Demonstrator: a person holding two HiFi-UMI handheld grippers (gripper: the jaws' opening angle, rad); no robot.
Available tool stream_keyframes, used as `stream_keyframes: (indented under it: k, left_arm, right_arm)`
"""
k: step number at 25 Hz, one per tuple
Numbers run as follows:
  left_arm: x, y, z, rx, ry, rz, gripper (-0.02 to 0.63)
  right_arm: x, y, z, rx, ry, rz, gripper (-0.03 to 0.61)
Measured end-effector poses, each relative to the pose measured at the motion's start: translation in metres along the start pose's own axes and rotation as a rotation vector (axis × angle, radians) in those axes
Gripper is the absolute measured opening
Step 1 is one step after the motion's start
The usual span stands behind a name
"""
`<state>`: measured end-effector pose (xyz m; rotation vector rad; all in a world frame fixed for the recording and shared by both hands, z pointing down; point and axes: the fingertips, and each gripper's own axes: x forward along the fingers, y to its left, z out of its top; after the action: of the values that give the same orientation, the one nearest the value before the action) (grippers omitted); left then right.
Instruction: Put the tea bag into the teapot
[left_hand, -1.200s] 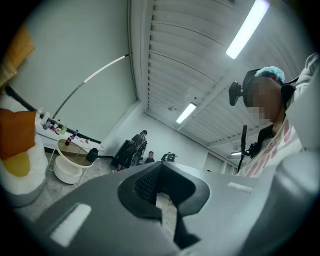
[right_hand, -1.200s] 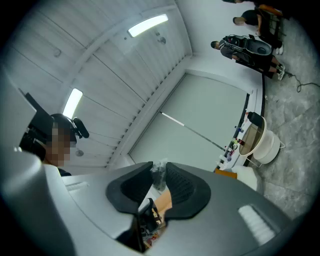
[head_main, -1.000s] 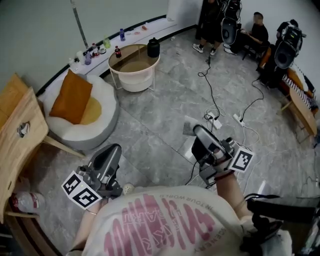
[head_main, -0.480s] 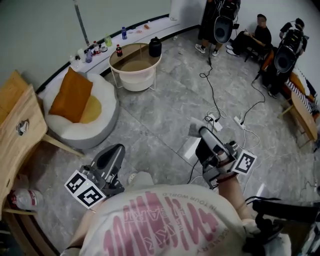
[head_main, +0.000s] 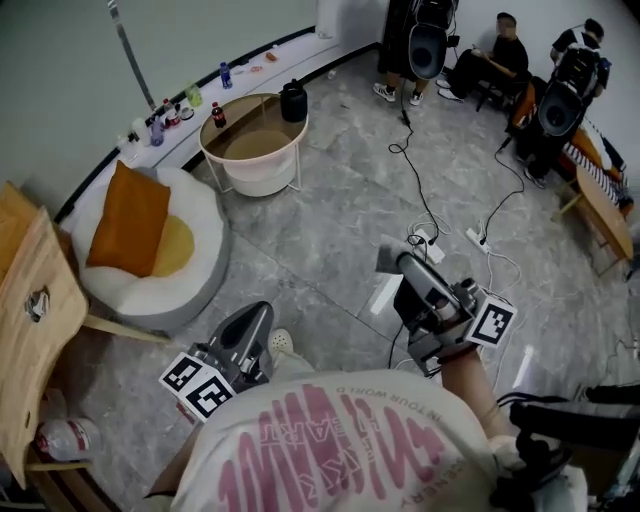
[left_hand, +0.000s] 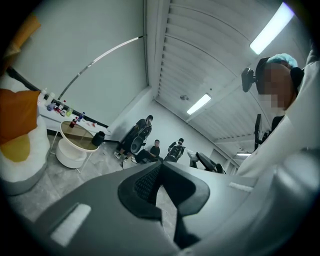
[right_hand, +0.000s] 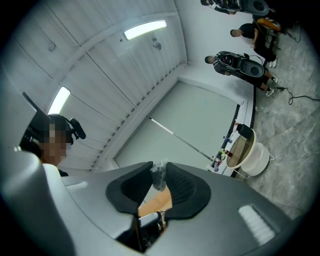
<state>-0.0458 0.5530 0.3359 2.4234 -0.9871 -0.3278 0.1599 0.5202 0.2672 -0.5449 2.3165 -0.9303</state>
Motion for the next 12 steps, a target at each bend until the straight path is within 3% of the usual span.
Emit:
stream_keyframes:
  k: [12]
  left_arm:
    - [0.082,0.103,0.069,-0.054,0.075,-0.089,0.014]
  right_arm:
    - [0.127,-0.076,0.026,0.043,-0.021,-0.036,0.086]
